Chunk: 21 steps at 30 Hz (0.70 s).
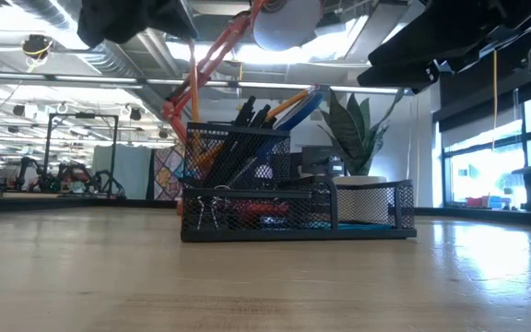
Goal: Pick and place office supplies into organizer
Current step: Put the yellow pencil into the black desk organizer
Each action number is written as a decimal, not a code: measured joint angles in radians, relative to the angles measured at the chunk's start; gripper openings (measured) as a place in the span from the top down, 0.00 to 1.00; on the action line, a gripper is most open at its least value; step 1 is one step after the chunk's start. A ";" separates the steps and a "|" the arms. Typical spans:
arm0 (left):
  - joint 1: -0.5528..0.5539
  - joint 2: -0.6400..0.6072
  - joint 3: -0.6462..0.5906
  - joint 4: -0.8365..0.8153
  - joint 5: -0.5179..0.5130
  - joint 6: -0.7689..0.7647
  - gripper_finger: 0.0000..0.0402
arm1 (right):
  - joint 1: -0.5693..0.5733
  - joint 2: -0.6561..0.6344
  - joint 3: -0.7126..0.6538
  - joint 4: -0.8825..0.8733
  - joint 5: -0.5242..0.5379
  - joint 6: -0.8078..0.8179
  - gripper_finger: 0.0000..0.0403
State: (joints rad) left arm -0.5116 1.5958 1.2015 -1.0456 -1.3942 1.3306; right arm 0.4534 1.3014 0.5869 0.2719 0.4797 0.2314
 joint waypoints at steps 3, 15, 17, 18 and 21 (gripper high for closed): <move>0.006 0.025 0.000 0.006 0.010 0.024 0.98 | 0.000 0.000 0.000 -0.001 0.000 -0.002 0.42; 0.011 0.074 0.000 0.170 0.053 0.135 0.98 | 0.000 0.000 0.000 -0.011 0.000 -0.006 0.42; 0.015 0.074 0.000 0.224 0.101 0.172 0.98 | 0.000 0.000 0.000 -0.011 0.000 -0.006 0.42; 0.017 0.074 0.000 0.254 0.114 0.193 0.97 | 0.000 0.000 0.000 -0.011 0.000 -0.005 0.42; 0.019 0.074 0.000 0.320 0.129 0.247 0.96 | 0.000 0.000 0.000 -0.012 0.000 -0.005 0.42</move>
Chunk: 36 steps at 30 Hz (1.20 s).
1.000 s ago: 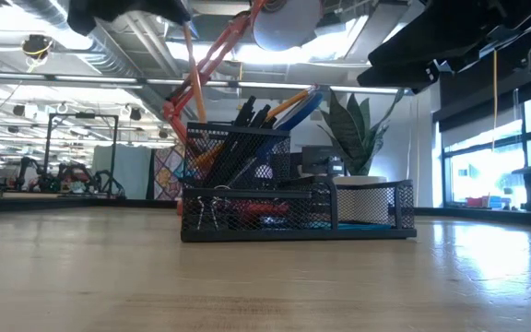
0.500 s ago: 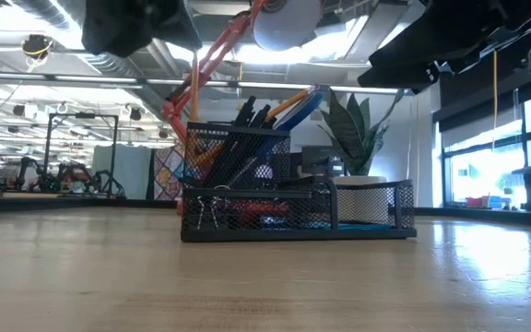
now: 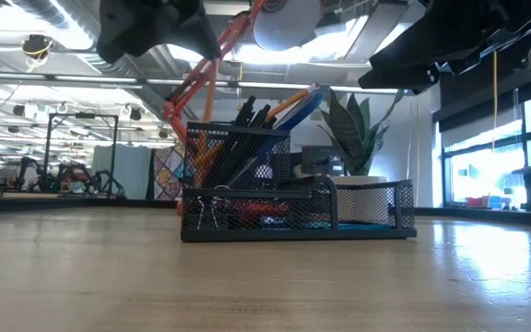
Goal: Pick and place office supplies into organizer
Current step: Put the yellow pencil into the black desk organizer
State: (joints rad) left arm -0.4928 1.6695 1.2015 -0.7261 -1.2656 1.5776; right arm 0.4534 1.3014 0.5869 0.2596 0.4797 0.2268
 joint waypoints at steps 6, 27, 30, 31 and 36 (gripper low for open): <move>0.026 0.000 0.000 0.030 0.120 0.070 0.93 | 0.000 0.000 0.000 0.000 0.000 0.000 0.42; 0.087 -0.002 0.001 0.202 0.280 0.226 0.93 | 0.000 0.000 0.000 -0.011 0.000 0.003 0.42; 0.100 -0.002 0.001 0.215 0.291 0.260 0.93 | 0.000 0.000 0.000 -0.011 0.000 0.003 0.42; 0.104 -0.002 0.001 0.215 0.293 0.269 0.93 | 0.000 0.000 0.000 -0.011 0.000 0.003 0.42; 0.120 -0.002 0.000 0.231 0.307 0.308 0.93 | 0.000 0.000 0.000 -0.011 -0.001 0.003 0.42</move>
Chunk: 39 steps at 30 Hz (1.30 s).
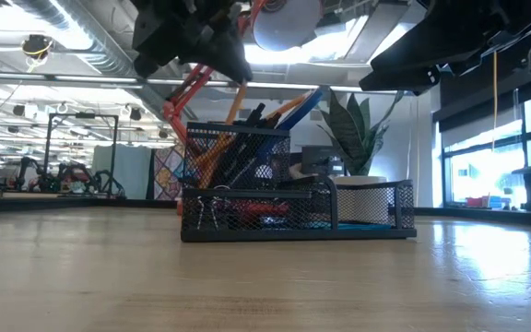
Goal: Pick and place office supplies into organizer
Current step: Put the yellow pencil into the black desk organizer
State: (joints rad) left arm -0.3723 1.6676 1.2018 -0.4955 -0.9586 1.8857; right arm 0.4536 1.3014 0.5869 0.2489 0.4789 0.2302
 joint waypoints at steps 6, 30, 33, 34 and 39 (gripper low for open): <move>0.003 0.000 0.000 0.008 0.018 0.041 0.93 | 0.000 0.000 0.000 0.000 0.000 0.000 0.42; -0.006 0.000 0.000 0.007 0.036 0.093 0.93 | 0.000 0.000 0.000 0.000 0.000 0.000 0.42; -0.007 0.002 0.000 0.006 0.047 0.096 0.92 | 0.000 0.000 0.000 0.000 0.000 0.000 0.42; -0.007 0.002 0.000 0.005 0.047 0.096 0.92 | 0.000 0.000 0.000 0.000 0.000 0.000 0.42; -0.017 0.002 0.000 0.006 0.041 0.091 0.92 | 0.001 0.000 0.000 0.000 0.000 0.000 0.42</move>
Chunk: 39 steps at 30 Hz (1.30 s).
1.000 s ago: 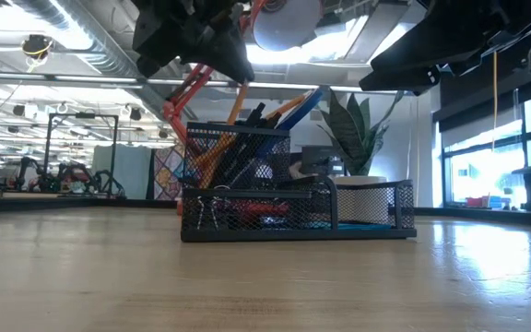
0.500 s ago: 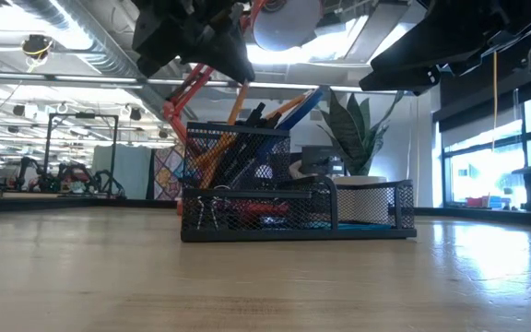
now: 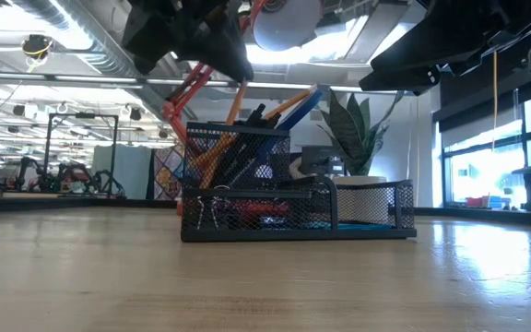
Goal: Pick and place office supplies into organizer
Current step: Put the yellow pencil into the black desk organizer, then adjust the yellow pencil into the black desk organizer
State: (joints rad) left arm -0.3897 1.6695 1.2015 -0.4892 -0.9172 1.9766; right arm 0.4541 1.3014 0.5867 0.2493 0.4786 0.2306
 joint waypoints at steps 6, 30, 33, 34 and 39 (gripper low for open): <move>-0.010 0.000 0.000 0.009 -0.001 -0.035 0.91 | 0.000 0.000 0.000 0.000 0.000 0.000 0.42; -0.009 0.000 0.000 0.165 0.117 -0.142 0.51 | 0.000 0.000 0.000 0.000 0.000 0.000 0.42; -0.008 0.000 0.000 0.219 0.116 -0.139 0.51 | 0.000 0.000 0.000 0.000 0.000 0.000 0.42; -0.008 0.000 0.000 0.241 0.111 -0.139 0.51 | 0.000 0.000 0.000 0.000 0.000 0.000 0.42; -0.011 0.000 0.000 0.351 0.041 -0.231 0.53 | 0.000 0.000 0.000 0.000 0.000 0.004 0.42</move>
State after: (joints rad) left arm -0.4004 1.6691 1.2015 -0.1381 -0.8758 1.7458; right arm 0.4538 1.3018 0.5867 0.2493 0.4788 0.2348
